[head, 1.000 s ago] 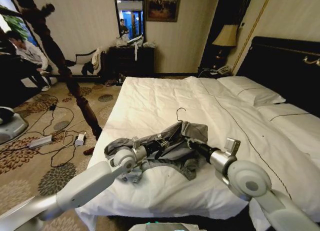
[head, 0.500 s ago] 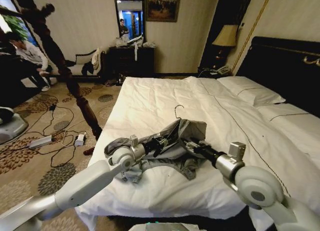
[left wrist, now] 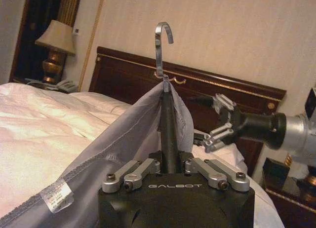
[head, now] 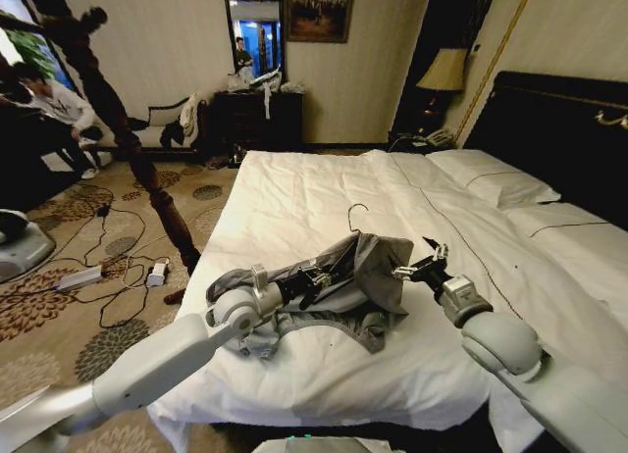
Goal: Pick up the clothes from the bed and hang them on the clothes hanger.
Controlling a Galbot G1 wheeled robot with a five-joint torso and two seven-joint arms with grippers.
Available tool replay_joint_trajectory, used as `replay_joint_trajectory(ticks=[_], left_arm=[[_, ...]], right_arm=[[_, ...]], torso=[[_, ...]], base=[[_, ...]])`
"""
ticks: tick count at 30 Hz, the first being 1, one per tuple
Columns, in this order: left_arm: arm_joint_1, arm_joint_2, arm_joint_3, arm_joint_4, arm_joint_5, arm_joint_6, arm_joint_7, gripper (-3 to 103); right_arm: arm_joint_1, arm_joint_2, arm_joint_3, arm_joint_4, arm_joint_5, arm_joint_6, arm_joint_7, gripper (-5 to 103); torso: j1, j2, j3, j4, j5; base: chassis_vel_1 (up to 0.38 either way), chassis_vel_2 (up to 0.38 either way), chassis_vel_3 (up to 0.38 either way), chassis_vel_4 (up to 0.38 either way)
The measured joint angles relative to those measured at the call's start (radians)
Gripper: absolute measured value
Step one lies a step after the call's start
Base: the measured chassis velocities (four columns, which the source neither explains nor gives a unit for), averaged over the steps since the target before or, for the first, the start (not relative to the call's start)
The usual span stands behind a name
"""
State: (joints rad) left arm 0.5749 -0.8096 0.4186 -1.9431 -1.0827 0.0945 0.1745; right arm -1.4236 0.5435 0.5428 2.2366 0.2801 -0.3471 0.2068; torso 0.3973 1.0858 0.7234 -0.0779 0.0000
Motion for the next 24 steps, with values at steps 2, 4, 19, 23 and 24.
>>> replay_joint_trajectory(ticks=[2,4,19,23,24], left_arm=[[0.002,0.004,0.001,-0.004,0.006,0.0,0.005,15],[0.001,0.009,0.005,-0.009,0.012,0.0,0.009,15],[-0.028,0.057,0.026,-0.056,0.036,0.005,0.031,15],[-0.017,0.064,0.025,-0.061,0.045,0.005,0.034,15],[-0.017,0.066,0.025,-0.061,0.052,0.005,0.038,15]], right_arm=[[-0.002,-0.006,-0.003,-0.002,-0.039,0.01,-0.013,100],[-0.003,-0.013,-0.011,-0.008,-0.081,0.016,-0.025,100],[0.054,-0.075,-0.078,-0.078,-0.377,0.067,-0.12,101],[0.045,-0.1,-0.064,-0.086,-0.442,0.092,-0.137,90],[0.039,-0.109,-0.059,-0.092,-0.486,0.111,-0.148,85]], torso=[[0.0,0.0,0.0,0.0,0.0],[0.0,0.0,0.0,0.0002,0.0],[0.0,0.0,0.0,-0.0001,0.0001],[0.0,0.0,0.0,0.0002,-0.0001],[0.0,0.0,0.0,0.0002,-0.0002]], base=[[0.0,0.0,0.0,0.0],[0.0,0.0,0.0,0.0],[0.0,0.0,0.0,0.0],[0.0,0.0,0.0,0.0],[0.0,0.0,0.0,0.0]])
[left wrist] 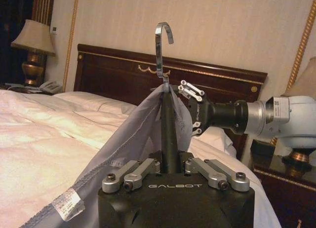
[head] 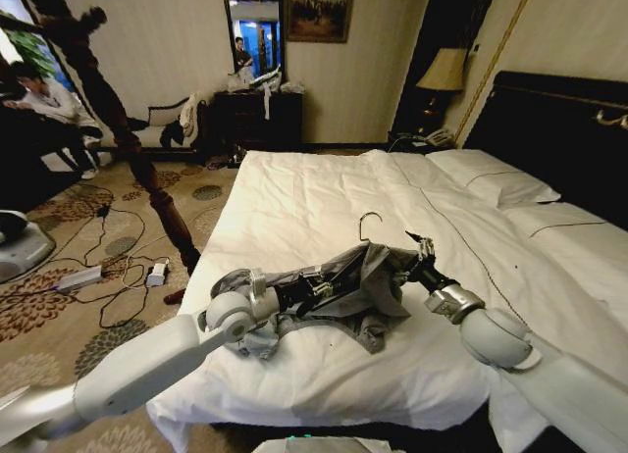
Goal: Pick up the clothes from the bed and hang them on the clothes hanger.
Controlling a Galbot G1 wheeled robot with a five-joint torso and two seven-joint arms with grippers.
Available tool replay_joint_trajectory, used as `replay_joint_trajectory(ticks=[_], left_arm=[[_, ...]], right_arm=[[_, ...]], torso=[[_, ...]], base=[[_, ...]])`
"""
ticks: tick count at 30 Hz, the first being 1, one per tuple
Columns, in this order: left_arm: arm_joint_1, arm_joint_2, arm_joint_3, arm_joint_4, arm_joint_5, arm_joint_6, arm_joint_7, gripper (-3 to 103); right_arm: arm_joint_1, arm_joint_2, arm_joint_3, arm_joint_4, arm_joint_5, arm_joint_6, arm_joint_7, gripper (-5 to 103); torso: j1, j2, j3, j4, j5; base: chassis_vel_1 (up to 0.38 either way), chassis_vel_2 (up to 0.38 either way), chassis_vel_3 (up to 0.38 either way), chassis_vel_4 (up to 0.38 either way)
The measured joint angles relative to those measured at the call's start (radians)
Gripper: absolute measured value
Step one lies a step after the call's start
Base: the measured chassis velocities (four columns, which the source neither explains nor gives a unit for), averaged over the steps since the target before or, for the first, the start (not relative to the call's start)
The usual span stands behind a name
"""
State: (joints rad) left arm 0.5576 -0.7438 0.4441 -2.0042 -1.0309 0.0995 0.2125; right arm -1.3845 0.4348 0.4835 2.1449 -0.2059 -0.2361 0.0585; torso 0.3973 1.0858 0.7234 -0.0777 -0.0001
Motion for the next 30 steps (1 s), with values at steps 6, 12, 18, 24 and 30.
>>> replay_joint_trajectory(ticks=[6,12,18,24,30], left_arm=[[-0.023,0.023,0.013,-0.008,-0.003,-0.001,0.007,15],[-0.035,0.049,0.026,-0.015,-0.001,-0.006,0.019,15],[-0.034,0.047,0.026,-0.018,-0.002,-0.005,0.017,15],[-0.035,0.041,0.024,-0.022,-0.008,0.003,-0.011,15],[-0.03,0.04,0.0,-0.029,-0.012,0.021,-0.051,22]], right_arm=[[-0.015,-0.011,0.002,-0.006,-0.077,0.03,-0.02,63],[-0.016,-0.02,0.002,-0.011,-0.117,0.052,-0.03,41],[-0.013,-0.019,0.004,-0.019,-0.157,0.083,-0.029,21],[-0.023,-0.016,0.009,-0.024,-0.166,0.091,-0.025,21],[-0.028,-0.011,0.009,-0.038,-0.147,0.09,-0.009,21]], torso=[[0.0,0.0,0.0,-0.0003,0.0002],[0.0,0.0,0.0,-0.0001,0.0001],[0.0,0.0,0.0,0.0,0.0],[0.0,0.0,0.0,-0.0002,0.0002],[0.0,0.0,0.0,0.0,0.0]], base=[[0.0,0.0,0.0,0.0],[0.0,0.0,0.0,0.0],[0.0,0.0,0.0,0.0],[0.0,0.0,0.0,0.0],[0.0,0.0,0.0,0.0]])
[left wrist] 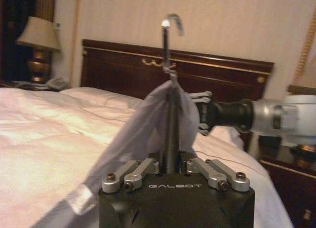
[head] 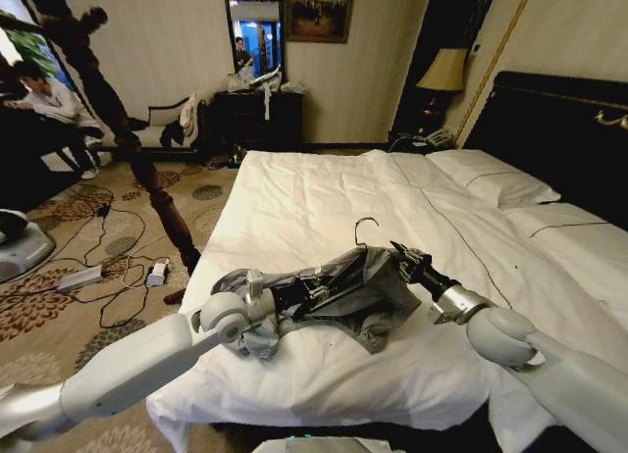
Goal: Pick up the clothes from the bed and hang them on the clothes hanger.
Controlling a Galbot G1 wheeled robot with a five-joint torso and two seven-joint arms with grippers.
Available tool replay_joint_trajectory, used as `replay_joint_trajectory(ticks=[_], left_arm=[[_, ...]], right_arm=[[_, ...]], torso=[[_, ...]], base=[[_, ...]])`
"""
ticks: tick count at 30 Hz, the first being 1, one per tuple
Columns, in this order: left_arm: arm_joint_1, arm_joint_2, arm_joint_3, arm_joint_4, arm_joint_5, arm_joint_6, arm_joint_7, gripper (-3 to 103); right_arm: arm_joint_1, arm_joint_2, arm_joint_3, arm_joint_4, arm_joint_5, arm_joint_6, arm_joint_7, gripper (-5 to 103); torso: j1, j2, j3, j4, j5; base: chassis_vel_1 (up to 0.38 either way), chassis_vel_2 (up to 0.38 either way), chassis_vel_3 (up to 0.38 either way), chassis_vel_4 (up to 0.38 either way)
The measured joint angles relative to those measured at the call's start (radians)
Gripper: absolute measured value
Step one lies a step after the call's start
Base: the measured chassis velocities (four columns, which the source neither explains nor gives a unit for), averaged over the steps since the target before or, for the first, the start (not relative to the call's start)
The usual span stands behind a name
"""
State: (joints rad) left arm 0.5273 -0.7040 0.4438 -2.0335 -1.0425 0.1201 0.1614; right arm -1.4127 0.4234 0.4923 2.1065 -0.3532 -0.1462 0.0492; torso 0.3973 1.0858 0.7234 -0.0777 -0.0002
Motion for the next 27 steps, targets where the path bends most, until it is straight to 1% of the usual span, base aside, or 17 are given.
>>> replay_joint_trajectory(ticks=[1,2,4,7,9,11,13,14,15,16,17,18,19,20,21,22,27], left_arm=[[0.004,0.004,-0.009,-0.003,0.0,0.003,-0.008,26],[0.008,0.008,-0.019,-0.006,0.0,0.005,-0.014,32],[0.014,0.014,-0.036,-0.01,-0.001,0.006,-0.019,32],[0.042,0.045,-0.106,-0.02,-0.021,0.009,-0.028,49],[0.049,0.051,-0.12,-0.021,-0.025,0.009,-0.028,49],[0.075,0.071,-0.176,-0.025,-0.034,0.01,-0.029,60],[0.105,0.084,-0.241,-0.029,-0.046,0.01,-0.042,71],[0.131,0.087,-0.29,-0.031,-0.053,0.013,-0.057,76],[0.131,0.087,-0.29,-0.031,-0.053,0.013,-0.057,76],[0.15,0.087,-0.324,-0.03,-0.058,0.018,-0.071,76],[0.185,0.087,-0.38,-0.025,-0.06,0.024,-0.092,82],[0.217,0.084,-0.424,-0.013,-0.06,0.032,-0.121,93],[0.217,0.084,-0.424,-0.013,-0.06,0.032,-0.121,93],[0.24,0.079,-0.454,0.003,-0.059,0.036,-0.147,93],[0.252,0.077,-0.469,0.011,-0.058,0.037,-0.159,97],[0.272,0.072,-0.493,0.027,-0.056,0.04,-0.173,99],[0.302,0.061,-0.524,0.085,-0.055,0.044,-0.194,100]], right_arm=[[-0.001,0.0,0.0,-0.003,0.001,-0.004,0.0,19],[0.0,-0.001,0.001,-0.004,0.004,-0.004,0.004,19],[0.0,-0.001,0.001,-0.008,0.005,-0.005,0.005,19],[0.0,0.002,-0.001,-0.023,0.012,-0.011,0.014,19],[0.0,0.004,-0.002,-0.027,0.013,-0.013,0.016,19],[0.005,0.011,-0.007,-0.044,0.016,-0.024,0.023,19],[0.011,0.018,-0.012,-0.06,0.033,-0.057,0.038,19],[0.012,0.022,-0.016,-0.065,0.056,-0.094,0.056,19],[0.012,0.022,-0.016,-0.065,0.056,-0.094,0.056,19],[0.012,0.024,-0.018,-0.067,0.076,-0.123,0.07,19],[0.011,0.029,-0.02,-0.067,0.112,-0.179,0.098,19],[0.008,0.038,-0.022,-0.065,0.151,-0.236,0.127,19],[0.008,0.038,-0.022,-0.065,0.151,-0.236,0.127,19],[0.007,0.047,-0.022,-0.065,0.173,-0.271,0.149,19],[0.006,0.052,-0.023,-0.065,0.18,-0.284,0.157,19],[0.005,0.059,-0.023,-0.065,0.187,-0.303,0.169,19],[0.003,0.078,-0.03,-0.065,0.202,-0.321,0.186,19]], torso=[[0.0,0.0,0.0,-0.0005,0.0004],[0.0,0.0,0.0,-0.0003,0.0],[0.0,0.0,0.0,-0.0003,0.0001],[0.0,0.0,0.0,0.0,-0.0001],[0.0,0.0,0.0,-0.0001,0.0001],[0.0,0.0,0.0,0.0,0.0001],[0.0,0.0,0.0,-0.0001,0.0003],[0.0,0.0,0.0,-0.0002,0.0002],[0.0,0.0,0.0,-0.0002,0.0002],[0.0,0.0,0.0,-0.0001,0.0001],[0.0,0.0,0.0,-0.0001,0.0002],[0.0,0.0,0.0,-0.0001,0.0001],[0.0,0.0,0.0,-0.0001,0.0001],[0.0,0.0,0.0,-0.0002,0.0],[0.0,0.0,0.0,-0.0003,0.0],[0.0,0.0,0.0,-0.0002,0.0],[0.0,0.0,0.0,-0.0001,0.0]], base=[[0.0,0.0,0.0,0.0],[0.0,0.0,0.0,0.0],[0.0,0.0,0.0,0.0],[0.0,0.0,0.0,0.0],[0.0,0.0,0.0,0.0],[0.0,0.0,0.0,0.0],[0.0,0.0,0.0,0.0],[0.0,0.0,0.0,0.0],[0.0,0.0,0.0,0.0],[0.0,0.0,0.0,0.0],[0.0,0.0,0.0,0.0],[0.0,0.0,0.0,0.0],[0.0,0.0,0.0,0.0],[0.0,0.0,0.0,0.0],[0.0,0.0,0.0,0.0],[0.0,0.0,0.0,0.0],[0.0,0.0,0.0,0.0]])
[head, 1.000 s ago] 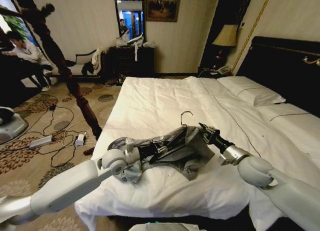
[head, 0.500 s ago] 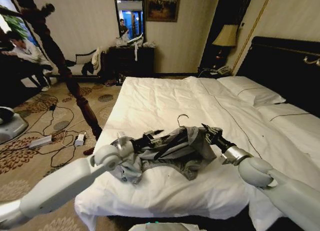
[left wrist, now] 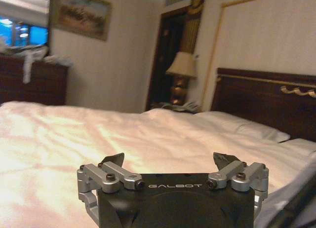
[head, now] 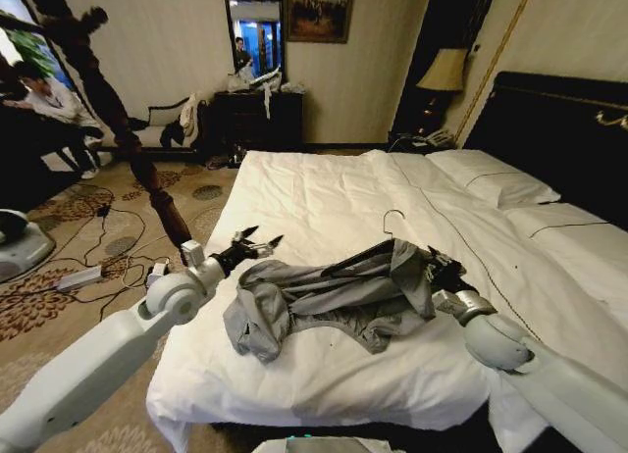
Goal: Pick up the clothes from the bed and hang them on the clothes hanger.
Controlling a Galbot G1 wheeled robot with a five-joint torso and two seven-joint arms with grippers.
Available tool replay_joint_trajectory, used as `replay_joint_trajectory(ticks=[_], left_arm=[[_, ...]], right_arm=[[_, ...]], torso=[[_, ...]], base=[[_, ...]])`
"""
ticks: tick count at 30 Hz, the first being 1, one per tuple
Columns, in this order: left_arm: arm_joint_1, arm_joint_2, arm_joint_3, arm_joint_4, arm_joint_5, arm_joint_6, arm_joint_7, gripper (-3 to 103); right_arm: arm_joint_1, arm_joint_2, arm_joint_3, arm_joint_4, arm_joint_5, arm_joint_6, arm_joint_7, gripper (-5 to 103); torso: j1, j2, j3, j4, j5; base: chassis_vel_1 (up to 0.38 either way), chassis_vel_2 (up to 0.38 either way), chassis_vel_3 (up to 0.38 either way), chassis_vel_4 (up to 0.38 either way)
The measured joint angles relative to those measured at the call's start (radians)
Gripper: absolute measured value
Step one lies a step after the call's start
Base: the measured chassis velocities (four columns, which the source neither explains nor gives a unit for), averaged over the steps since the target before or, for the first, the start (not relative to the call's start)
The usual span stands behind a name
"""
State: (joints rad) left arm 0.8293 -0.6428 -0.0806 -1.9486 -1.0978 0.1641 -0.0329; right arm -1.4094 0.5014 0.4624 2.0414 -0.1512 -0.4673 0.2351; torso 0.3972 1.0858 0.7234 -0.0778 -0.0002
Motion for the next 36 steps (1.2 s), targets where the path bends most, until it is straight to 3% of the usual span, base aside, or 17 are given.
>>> replay_joint_trajectory(ticks=[7,13,16,18,25,29,36], left_arm=[[-0.035,-0.017,0.037,0.113,-0.007,0.034,0.014,100],[-0.157,-0.036,0.163,0.243,-0.029,0.102,0.042,100],[-0.202,-0.045,0.211,0.267,-0.06,0.148,0.019,100],[-0.251,-0.073,0.27,0.314,-0.122,0.216,-0.028,100],[-0.306,-0.123,0.344,0.404,-0.134,0.298,-0.077,100],[-0.319,-0.155,0.355,0.439,-0.099,0.295,-0.061,100],[-0.364,-0.221,0.374,0.525,-0.029,0.231,-0.013,100]], right_arm=[[-0.004,0.002,-0.008,0.008,-0.02,0.025,0.0,19],[0.02,-0.008,-0.03,0.011,-0.052,0.057,-0.008,19],[0.051,-0.008,-0.066,0.002,-0.053,0.064,-0.01,19],[0.077,-0.01,-0.097,-0.005,-0.054,0.069,-0.013,19],[0.099,-0.021,-0.133,-0.016,-0.054,0.085,-0.017,19],[0.099,-0.022,-0.135,-0.017,-0.054,0.09,-0.019,19],[0.105,-0.025,-0.142,-0.019,-0.053,0.092,-0.021,19]], torso=[[0.0,0.0,0.0,-0.0001,0.0003],[0.0,0.0,0.0,-0.0003,0.0003],[0.0,0.0,0.0,-0.0002,0.0005],[0.0,0.0,0.0,0.0001,0.0],[0.0,0.0,0.0,0.0,0.0002],[0.0,0.0,0.0,0.0001,0.0002],[0.0,0.0,0.0,0.0003,0.0004]], base=[[0.0,0.0,0.0,0.0],[0.0,0.0,0.0,0.0],[0.0,0.0,0.0,0.0],[0.0,0.0,0.0,0.0],[0.0,0.0,0.0,0.0],[0.0,0.0,0.0,0.0],[0.0,0.0,0.0,0.0]])
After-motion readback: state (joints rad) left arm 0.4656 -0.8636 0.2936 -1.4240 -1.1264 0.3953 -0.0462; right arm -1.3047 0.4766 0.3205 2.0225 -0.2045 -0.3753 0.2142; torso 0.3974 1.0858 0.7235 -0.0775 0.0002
